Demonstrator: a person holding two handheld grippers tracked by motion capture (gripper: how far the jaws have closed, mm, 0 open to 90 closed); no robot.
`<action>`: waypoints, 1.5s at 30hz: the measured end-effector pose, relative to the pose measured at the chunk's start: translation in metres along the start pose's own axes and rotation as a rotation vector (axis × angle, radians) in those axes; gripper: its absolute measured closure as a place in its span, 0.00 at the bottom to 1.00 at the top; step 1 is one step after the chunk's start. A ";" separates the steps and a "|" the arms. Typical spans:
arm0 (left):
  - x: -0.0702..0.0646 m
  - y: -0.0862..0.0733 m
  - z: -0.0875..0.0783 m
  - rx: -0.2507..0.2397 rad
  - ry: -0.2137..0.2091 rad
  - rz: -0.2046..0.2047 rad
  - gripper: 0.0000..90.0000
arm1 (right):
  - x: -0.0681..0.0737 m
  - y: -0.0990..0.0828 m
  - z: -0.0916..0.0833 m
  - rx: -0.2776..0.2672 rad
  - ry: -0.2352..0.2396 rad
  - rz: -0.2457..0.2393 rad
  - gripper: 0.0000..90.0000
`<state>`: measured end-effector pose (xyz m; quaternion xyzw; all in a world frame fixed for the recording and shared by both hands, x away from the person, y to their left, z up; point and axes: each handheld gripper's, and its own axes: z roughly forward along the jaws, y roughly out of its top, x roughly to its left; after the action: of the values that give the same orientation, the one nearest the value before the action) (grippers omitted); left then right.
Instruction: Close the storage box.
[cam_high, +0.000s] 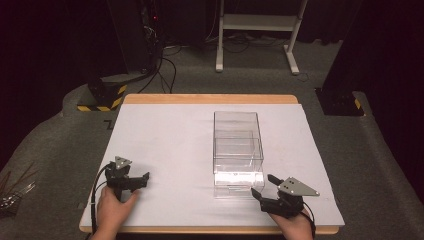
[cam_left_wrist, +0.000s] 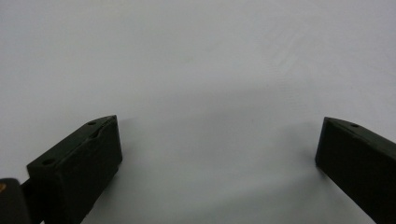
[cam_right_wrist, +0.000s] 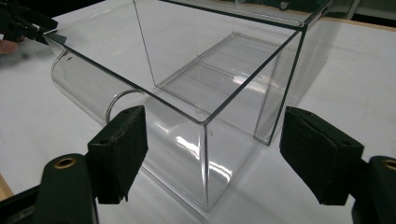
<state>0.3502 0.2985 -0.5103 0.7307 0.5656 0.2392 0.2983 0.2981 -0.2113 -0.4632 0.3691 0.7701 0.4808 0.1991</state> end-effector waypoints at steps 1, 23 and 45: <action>0.000 0.000 0.000 0.000 0.000 0.000 0.01 | 0.000 0.000 0.000 -0.001 0.000 0.001 0.26; 0.000 0.000 0.000 0.000 0.000 0.000 0.01 | -0.007 0.006 0.015 -0.012 -0.028 0.008 0.24; 0.000 0.000 0.000 0.000 0.000 0.000 0.01 | -0.016 0.015 0.031 0.007 -0.051 0.014 0.23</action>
<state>0.3502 0.2985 -0.5103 0.7306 0.5656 0.2392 0.2985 0.3342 -0.2013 -0.4650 0.3871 0.7638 0.4701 0.2140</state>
